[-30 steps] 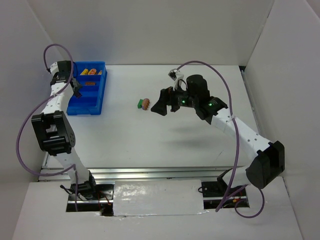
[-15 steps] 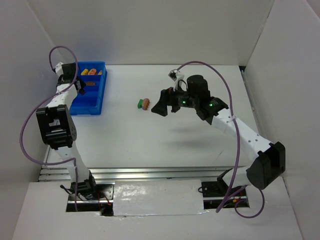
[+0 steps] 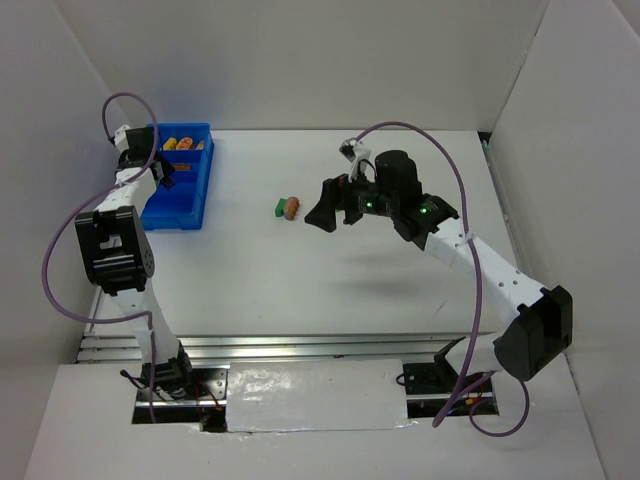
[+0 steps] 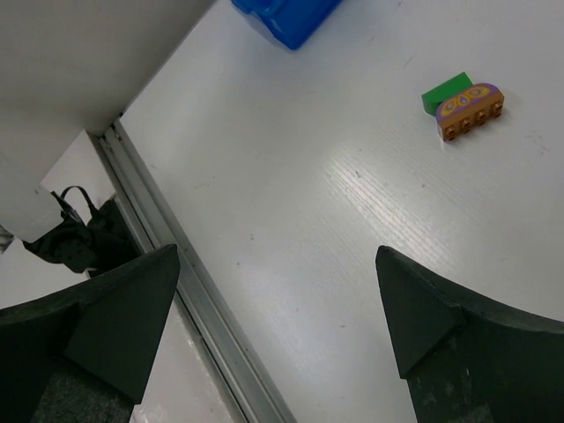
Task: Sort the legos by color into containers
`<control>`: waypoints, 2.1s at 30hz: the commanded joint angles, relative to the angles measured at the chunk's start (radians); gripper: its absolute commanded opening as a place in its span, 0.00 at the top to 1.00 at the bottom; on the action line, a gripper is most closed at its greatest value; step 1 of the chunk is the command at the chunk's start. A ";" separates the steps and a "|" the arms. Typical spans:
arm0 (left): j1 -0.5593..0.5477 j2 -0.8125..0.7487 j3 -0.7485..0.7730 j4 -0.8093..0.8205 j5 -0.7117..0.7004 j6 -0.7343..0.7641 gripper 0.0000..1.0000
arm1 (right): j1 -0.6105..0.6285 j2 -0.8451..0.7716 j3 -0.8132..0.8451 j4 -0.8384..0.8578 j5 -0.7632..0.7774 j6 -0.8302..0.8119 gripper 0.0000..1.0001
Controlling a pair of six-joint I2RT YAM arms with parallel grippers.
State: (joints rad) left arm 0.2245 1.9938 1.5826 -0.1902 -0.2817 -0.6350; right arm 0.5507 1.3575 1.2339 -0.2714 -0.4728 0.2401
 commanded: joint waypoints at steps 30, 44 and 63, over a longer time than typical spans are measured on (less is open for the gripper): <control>0.018 0.031 -0.006 0.107 0.019 -0.029 1.00 | -0.005 -0.063 -0.002 0.023 -0.024 -0.005 0.00; 0.016 0.014 0.047 0.069 0.039 -0.061 0.00 | -0.005 -0.017 0.036 0.001 -0.039 -0.019 0.00; -0.404 -0.165 0.272 -0.328 0.015 0.074 0.00 | -0.061 0.227 0.187 -0.120 0.421 0.110 0.00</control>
State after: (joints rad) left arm -0.1349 1.8362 1.8545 -0.4232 -0.2485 -0.5674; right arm 0.5247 1.5444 1.3697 -0.3443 -0.1478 0.3515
